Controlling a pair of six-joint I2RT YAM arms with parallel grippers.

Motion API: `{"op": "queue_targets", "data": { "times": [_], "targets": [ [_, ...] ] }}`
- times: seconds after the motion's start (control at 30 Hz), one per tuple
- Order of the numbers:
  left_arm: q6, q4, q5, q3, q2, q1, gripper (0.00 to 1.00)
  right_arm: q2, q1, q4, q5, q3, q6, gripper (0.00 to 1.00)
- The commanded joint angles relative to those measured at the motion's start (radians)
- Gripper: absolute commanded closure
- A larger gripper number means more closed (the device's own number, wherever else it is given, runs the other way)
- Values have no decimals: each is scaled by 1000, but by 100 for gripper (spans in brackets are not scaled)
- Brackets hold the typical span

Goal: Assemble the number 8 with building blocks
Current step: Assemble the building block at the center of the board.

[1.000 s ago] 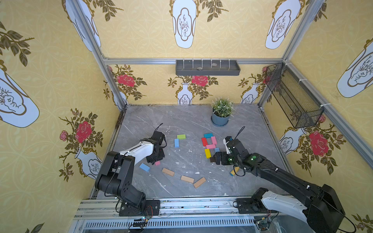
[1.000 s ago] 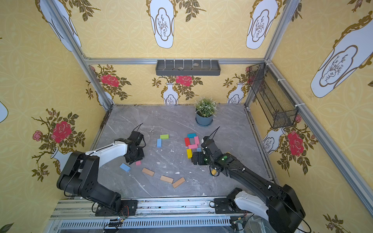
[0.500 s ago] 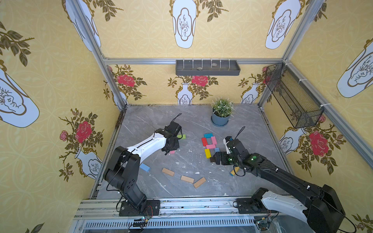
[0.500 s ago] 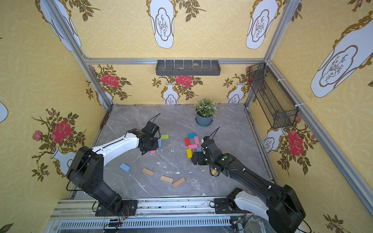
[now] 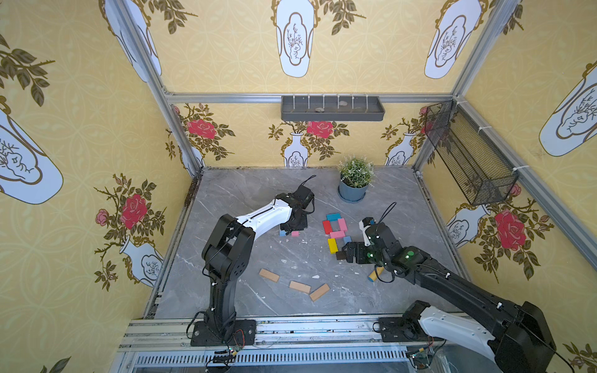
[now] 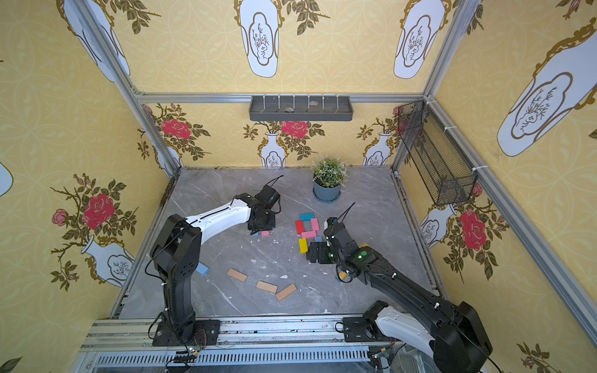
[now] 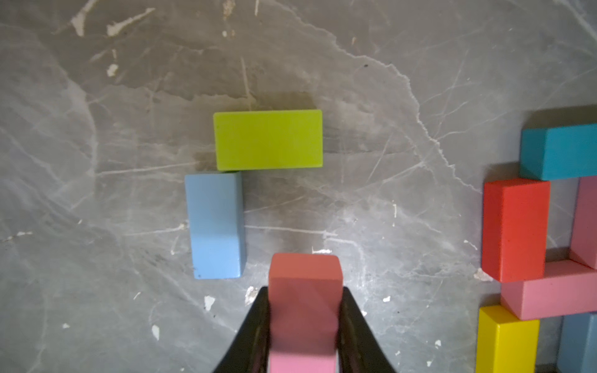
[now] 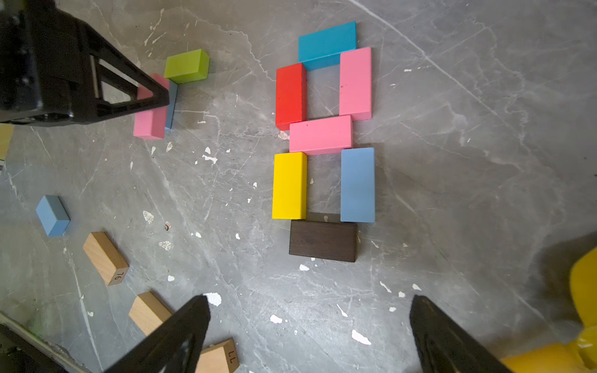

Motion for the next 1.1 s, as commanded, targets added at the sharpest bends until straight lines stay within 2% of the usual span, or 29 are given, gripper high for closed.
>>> {"op": "queue_targets", "data": {
  "times": [0.0, 1.07],
  "targets": [
    [8, -28, 13, 29, 45, -4, 81, -6, 0, 5, 16, 2, 9, 1],
    [-23, -53, -11, 110, 178, -5, 71, -16, 0, 6, 17, -10, 3, 1]
  ]
}}
